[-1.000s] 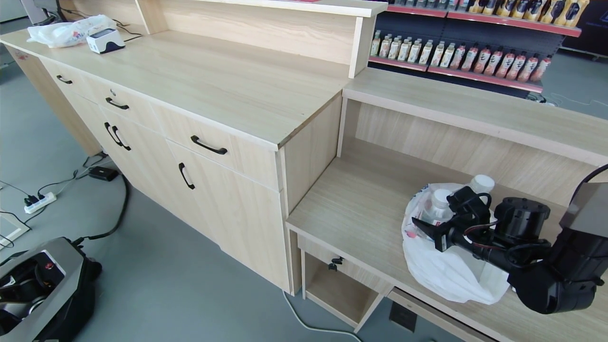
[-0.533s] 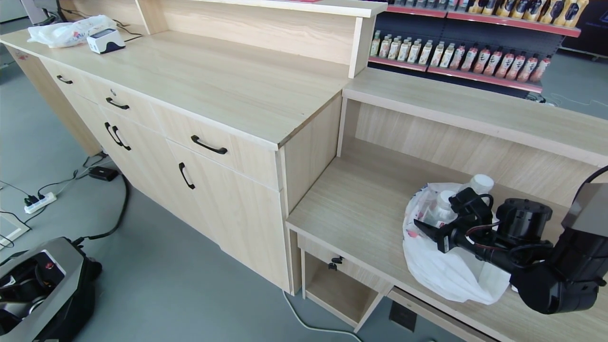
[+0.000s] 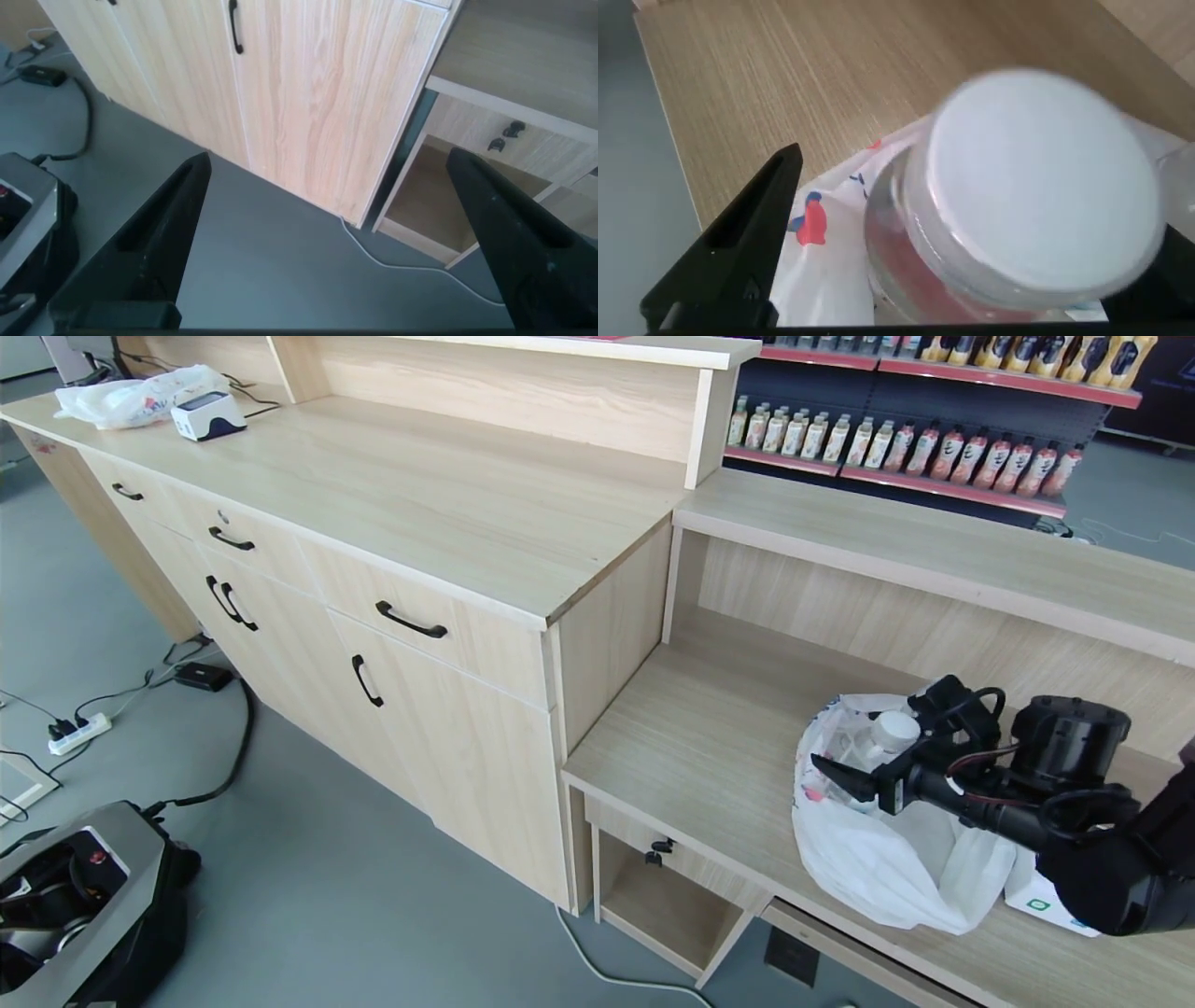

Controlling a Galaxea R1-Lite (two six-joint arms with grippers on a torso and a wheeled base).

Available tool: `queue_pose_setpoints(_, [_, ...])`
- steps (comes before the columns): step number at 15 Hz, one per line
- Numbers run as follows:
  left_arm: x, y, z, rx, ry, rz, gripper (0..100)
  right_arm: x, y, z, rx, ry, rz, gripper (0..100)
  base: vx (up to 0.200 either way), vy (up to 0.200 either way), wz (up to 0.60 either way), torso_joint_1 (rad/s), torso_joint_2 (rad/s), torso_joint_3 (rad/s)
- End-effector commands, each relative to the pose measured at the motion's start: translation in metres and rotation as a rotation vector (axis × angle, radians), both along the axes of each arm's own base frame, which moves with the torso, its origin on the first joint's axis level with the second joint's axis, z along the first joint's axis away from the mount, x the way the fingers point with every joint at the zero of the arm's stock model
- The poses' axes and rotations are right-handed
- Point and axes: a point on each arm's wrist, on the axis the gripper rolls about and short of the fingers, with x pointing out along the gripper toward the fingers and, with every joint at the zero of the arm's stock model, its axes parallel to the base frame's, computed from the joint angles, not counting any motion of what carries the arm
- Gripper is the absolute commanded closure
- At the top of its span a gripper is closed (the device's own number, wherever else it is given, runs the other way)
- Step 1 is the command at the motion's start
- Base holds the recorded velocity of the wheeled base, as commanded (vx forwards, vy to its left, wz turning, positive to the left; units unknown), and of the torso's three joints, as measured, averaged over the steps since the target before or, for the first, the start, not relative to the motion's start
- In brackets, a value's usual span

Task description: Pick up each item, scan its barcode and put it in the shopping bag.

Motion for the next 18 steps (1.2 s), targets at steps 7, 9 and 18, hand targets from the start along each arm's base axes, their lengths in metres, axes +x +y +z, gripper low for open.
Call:
queue_pose_setpoints(7, [0.0, 0.0, 0.0, 0.0, -0.001, 0.0, 0, -0.079, -0.014, 0.132, -0.173, -0.473, 0.01, 0, 0.0, 0.0, 0.0, 0.0, 0.0, 0.0])
queue_pose_setpoints(9, [0.0, 0.0, 0.0, 0.0, -0.001, -0.001, 0, -0.084, -0.009, 0.155, -0.174, -0.533, 0.019, 0, 0.0, 0.0, -0.6, 0.12, -0.3, -0.178])
queue_pose_setpoints(18, [0.0, 0.0, 0.0, 0.0, -0.003, -0.001, 0, -0.125, -0.008, 0.225, -0.063, -0.521, -0.274, 0, 0.0, 0.0, -0.33, 0.157, -0.36, -0.213])
